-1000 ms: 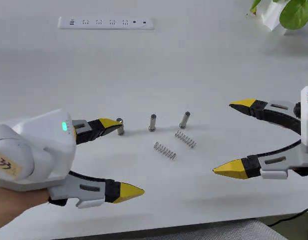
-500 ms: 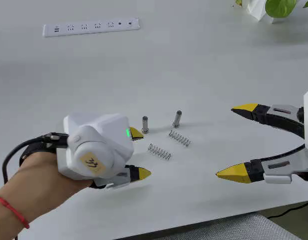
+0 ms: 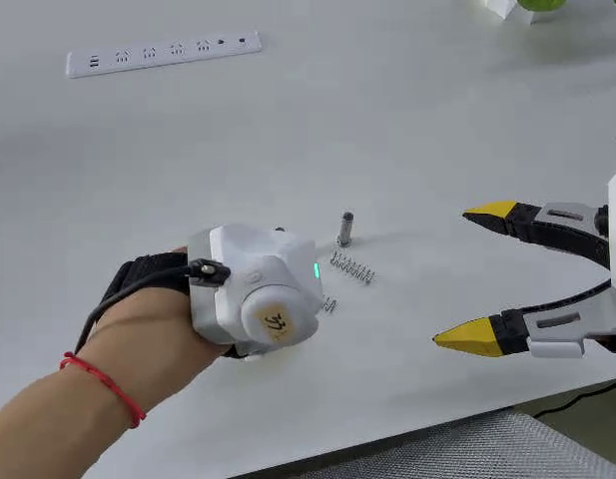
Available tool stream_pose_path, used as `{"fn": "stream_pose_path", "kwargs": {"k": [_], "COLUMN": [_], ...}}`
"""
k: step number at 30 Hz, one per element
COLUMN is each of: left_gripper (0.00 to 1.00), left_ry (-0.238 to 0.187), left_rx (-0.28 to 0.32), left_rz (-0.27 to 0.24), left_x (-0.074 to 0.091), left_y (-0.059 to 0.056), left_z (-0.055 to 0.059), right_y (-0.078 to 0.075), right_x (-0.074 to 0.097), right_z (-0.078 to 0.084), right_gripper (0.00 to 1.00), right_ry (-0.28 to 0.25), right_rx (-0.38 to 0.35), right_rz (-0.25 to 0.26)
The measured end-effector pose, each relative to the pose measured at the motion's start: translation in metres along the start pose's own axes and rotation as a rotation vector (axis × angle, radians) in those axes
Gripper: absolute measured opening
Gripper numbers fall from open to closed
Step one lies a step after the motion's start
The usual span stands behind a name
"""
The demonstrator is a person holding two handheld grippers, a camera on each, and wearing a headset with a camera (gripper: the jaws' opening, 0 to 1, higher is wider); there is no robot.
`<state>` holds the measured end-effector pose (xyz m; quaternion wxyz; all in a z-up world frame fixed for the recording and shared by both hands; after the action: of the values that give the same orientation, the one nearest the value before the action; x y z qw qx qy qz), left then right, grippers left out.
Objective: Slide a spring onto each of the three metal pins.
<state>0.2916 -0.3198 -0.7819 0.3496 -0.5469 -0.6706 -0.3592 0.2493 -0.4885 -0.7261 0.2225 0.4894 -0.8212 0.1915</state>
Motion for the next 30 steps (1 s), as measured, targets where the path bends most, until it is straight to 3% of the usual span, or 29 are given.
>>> {"fn": "stream_pose_path", "kwargs": {"k": [7,17,30], "left_gripper": [0.27,0.23,0.11], "left_ry": [0.034,0.103,0.106], "left_rx": [0.020,0.079,0.140], "left_rz": [0.017,0.031,0.045], "left_x": [-0.011,-0.017,-0.018], "left_y": [0.003,0.002,-0.001], "left_z": [-0.002,0.007,0.006], "right_y": [0.002,0.003,0.000], "right_x": [0.002,0.006,0.006], "right_z": [0.005,0.011,0.012], "right_gripper": [0.83,0.82,0.81], "right_ry": [-0.011,-0.018,-0.022], "right_rx": [-0.017,-0.033,-0.036], "right_rz": [0.018,0.041,0.047]}}
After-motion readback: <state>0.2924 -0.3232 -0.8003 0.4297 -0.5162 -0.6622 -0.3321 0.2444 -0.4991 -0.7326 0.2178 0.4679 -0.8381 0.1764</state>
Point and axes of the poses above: the centre of the closed fingertips' face, and the gripper's own axes: x roughly backward along the fingers, y roughly to its left, z roughly out of its underside, the point moved 5 cm from there along x, roughly backward along the fingers, and after that the axes turned 13 degrees about x, right-handed, at the moved point
